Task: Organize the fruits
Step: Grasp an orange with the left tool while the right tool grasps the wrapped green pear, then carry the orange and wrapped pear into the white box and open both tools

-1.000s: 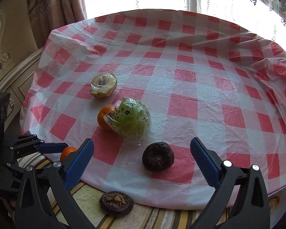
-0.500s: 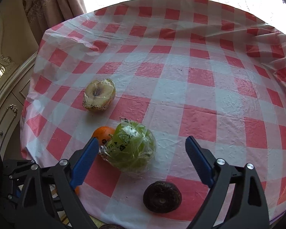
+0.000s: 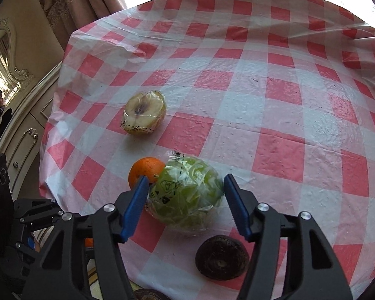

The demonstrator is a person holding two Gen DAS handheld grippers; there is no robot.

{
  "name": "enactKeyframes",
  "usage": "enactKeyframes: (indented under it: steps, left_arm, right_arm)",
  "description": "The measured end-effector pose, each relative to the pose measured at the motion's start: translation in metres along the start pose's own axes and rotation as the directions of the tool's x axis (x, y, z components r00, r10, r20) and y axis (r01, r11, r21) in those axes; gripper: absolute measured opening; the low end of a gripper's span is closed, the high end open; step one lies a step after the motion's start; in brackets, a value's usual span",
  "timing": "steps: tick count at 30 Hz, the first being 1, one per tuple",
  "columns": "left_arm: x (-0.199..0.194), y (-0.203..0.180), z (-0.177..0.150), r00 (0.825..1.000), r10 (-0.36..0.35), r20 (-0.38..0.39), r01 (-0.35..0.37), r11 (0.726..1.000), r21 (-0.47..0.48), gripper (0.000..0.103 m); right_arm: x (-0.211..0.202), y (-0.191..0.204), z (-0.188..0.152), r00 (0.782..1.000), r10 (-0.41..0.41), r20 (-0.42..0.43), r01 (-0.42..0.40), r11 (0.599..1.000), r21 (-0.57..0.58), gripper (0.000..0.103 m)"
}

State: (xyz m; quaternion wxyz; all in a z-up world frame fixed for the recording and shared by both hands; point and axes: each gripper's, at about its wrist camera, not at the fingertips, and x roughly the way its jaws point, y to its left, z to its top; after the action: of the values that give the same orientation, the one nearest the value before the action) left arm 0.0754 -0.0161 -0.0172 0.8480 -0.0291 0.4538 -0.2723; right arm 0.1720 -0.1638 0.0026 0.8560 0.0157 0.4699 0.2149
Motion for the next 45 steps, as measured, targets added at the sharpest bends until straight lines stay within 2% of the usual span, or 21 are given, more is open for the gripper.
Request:
enactKeyframes:
  steps: [7,16,20,28,35,45]
  left_arm:
    - [0.0,-0.001,-0.001,1.0,0.012,0.005,-0.012,1.0,0.002,0.037]
    - [-0.001,-0.002,-0.003,1.0,0.023,0.011,-0.023,1.0,0.003,0.037]
    - [-0.002,-0.004,-0.004,0.999,0.035,0.014,-0.035,0.999,0.007,0.036]
    - [-0.003,-0.007,-0.004,0.997,0.069,0.022,-0.069,0.998,0.012,0.036]
    - [-0.004,-0.009,-0.005,0.996,0.087,0.026,-0.088,0.996,0.017,0.036]
    - [-0.004,-0.009,-0.005,0.995,0.099,0.029,-0.1,0.995,0.02,0.036]
  right_arm:
    - [-0.012,-0.005,-0.009,0.997,-0.064,0.042,0.064,0.998,-0.01,0.061]
    - [-0.047,-0.036,-0.01,0.975,-0.171,0.144,0.159,0.983,0.091,0.06]
    - [-0.062,-0.05,-0.018,0.967,-0.194,0.167,0.172,0.975,0.141,0.06]
    - [-0.067,-0.072,-0.048,0.961,-0.237,0.141,0.206,0.957,0.202,0.06]
    - [-0.068,-0.077,-0.066,0.948,-0.291,0.129,0.263,0.944,0.199,0.06]
    - [-0.088,-0.086,-0.092,0.947,-0.29,0.136,0.252,0.938,0.239,0.061]
